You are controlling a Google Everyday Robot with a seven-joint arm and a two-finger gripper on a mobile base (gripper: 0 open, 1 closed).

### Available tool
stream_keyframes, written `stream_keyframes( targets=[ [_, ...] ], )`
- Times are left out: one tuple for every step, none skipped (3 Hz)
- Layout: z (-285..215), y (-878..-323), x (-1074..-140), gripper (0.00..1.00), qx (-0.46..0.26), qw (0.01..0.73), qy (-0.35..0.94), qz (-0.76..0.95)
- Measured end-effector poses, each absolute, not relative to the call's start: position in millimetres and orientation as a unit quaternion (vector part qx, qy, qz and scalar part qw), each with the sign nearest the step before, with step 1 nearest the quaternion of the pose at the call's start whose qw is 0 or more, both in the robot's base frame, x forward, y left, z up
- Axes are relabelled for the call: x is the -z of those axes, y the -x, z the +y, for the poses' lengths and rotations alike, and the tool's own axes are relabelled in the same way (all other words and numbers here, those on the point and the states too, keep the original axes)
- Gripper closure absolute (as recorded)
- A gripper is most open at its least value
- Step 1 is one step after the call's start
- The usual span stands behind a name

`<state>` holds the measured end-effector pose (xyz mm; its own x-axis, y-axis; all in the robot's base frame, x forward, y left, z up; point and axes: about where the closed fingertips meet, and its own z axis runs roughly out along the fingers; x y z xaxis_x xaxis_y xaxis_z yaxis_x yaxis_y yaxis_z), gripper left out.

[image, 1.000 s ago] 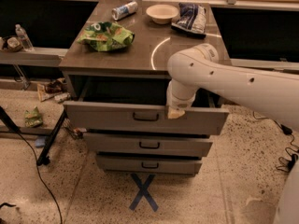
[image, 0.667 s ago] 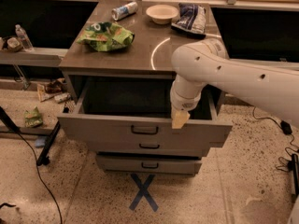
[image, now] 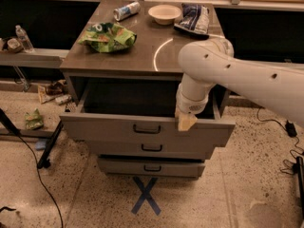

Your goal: Open top drawer

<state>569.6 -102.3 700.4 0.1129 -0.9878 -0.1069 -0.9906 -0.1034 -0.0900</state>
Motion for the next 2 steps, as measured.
stream_keyframes(
  targets=[
    [-105, -568, -713, 0.72, -0.024, 0.060, 0.755, 0.652],
    [-105, -579, -721, 0.96, -0.013, 0.061, 0.762, 0.645]
  ],
)
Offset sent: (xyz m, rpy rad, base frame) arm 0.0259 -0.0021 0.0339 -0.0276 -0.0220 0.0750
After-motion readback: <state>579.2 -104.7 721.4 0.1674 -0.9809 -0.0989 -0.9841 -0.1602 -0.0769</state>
